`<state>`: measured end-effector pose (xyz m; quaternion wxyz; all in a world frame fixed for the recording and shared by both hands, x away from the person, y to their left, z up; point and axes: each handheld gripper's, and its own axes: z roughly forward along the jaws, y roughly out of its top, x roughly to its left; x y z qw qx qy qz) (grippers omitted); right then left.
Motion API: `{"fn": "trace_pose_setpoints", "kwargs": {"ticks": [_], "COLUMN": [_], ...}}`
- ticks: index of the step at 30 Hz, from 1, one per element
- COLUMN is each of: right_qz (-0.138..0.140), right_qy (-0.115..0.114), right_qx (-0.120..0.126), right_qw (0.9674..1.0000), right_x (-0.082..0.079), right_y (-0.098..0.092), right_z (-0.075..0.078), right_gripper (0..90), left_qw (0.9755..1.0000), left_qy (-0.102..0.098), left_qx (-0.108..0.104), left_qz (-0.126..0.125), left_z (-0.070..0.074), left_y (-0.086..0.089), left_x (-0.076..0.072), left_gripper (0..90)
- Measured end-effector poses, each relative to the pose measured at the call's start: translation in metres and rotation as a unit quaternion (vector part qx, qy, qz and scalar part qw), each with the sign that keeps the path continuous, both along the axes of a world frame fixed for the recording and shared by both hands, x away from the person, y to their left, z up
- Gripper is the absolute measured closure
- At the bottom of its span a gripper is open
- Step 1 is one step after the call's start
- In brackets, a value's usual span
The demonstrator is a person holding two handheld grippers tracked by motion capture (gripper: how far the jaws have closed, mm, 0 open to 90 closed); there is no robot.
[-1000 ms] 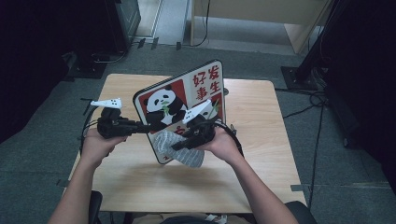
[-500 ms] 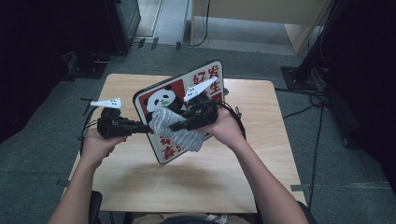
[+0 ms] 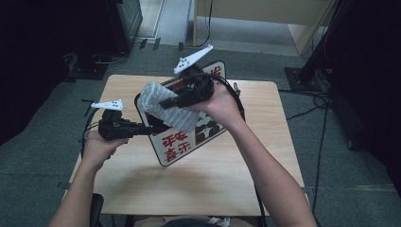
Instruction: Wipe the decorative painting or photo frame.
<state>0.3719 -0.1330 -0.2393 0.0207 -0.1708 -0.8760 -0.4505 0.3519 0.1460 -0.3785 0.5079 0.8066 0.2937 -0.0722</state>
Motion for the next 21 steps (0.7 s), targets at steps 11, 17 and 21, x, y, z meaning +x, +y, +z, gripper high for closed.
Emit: {"fn": "trace_pose_setpoints", "kwargs": {"ticks": [11, 17, 21], "right_qz": [-0.017, -0.027, -0.032], "right_qy": [-0.012, 0.010, 0.009], "right_qx": [0.015, 0.003, -0.018], "right_qw": [0.9997, 0.9996, 0.9993], "right_x": [0.022, 0.035, 0.040], "right_y": [0.026, 0.042, 0.048], "right_z": [0.039, 0.036, 0.028], "right_gripper": [69.4, 69.3, 68.8], "left_qw": [1.0000, 1.0000, 0.9999], "left_qy": [-0.006, -0.009, -0.010], "left_qx": [0.001, 0.001, 0.000], "left_qz": [-0.002, -0.002, -0.001], "left_z": [0.000, 0.000, 0.000], "left_y": [0.000, 0.000, 0.001], "left_x": [0.000, 0.000, 0.000], "left_gripper": [75.5, 75.5, 75.6]}}
